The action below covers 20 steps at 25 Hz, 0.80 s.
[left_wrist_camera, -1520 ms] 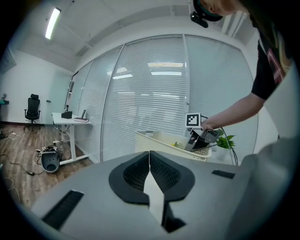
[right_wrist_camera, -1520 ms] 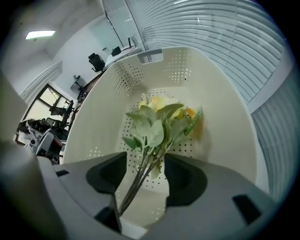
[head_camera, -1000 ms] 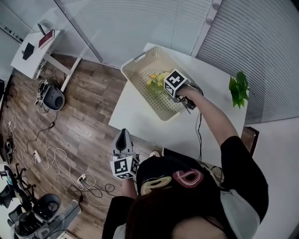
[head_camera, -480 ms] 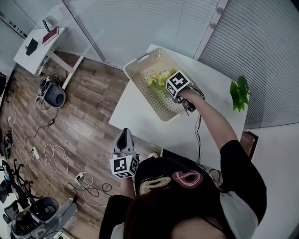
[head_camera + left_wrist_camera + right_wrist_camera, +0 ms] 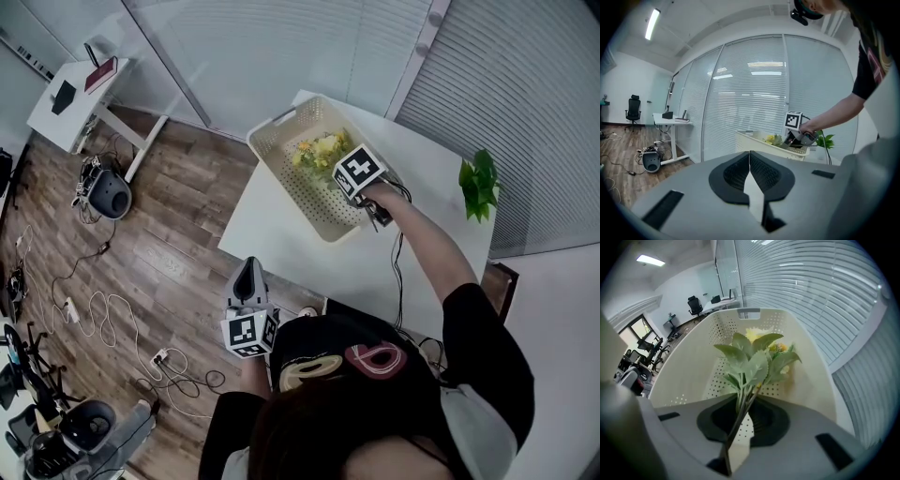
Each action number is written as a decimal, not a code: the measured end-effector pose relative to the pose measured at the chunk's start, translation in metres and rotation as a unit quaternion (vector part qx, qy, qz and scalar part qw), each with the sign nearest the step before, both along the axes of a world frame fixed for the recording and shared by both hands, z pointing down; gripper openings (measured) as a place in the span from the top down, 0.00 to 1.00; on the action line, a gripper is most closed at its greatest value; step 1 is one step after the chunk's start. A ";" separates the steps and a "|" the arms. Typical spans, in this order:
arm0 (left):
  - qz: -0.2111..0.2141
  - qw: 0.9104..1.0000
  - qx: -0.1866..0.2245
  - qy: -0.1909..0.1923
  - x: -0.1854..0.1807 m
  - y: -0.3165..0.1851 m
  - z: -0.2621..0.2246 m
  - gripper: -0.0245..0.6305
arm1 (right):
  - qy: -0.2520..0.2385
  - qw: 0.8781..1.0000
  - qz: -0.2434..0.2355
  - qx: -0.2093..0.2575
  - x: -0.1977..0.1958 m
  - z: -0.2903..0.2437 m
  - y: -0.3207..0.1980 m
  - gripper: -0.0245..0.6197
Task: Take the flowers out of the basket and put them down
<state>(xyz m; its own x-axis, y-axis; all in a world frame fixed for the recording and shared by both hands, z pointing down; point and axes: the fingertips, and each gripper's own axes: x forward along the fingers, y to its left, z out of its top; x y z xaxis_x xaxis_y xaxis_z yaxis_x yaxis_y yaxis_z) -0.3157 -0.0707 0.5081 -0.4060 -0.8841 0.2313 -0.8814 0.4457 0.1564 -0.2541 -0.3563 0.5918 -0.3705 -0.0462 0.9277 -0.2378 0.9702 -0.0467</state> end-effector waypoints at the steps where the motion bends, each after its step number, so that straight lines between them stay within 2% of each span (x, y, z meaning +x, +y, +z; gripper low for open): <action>1: 0.000 1.000 0.003 0.001 0.000 0.000 -0.001 0.93 | -0.007 1.000 -0.002 0.005 -0.001 -0.003 0.001 0.88; 10: 0.002 1.000 0.020 0.004 -0.001 -0.002 -0.008 0.93 | -0.070 0.996 -0.005 0.052 -0.009 -0.042 0.001 0.88; 20: 0.005 0.999 0.036 0.005 0.001 -0.008 -0.012 0.93 | -0.135 0.985 -0.018 0.104 0.001 -0.085 0.010 0.88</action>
<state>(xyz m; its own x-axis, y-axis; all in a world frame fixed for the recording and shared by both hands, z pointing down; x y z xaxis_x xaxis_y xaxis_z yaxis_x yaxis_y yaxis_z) -0.3147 -0.0783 0.4966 -0.3951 -0.9027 0.1704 -0.8838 0.4241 0.1976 -0.2530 -0.3465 0.5065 -0.6077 -0.2069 0.7668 -0.2097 0.9730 0.0963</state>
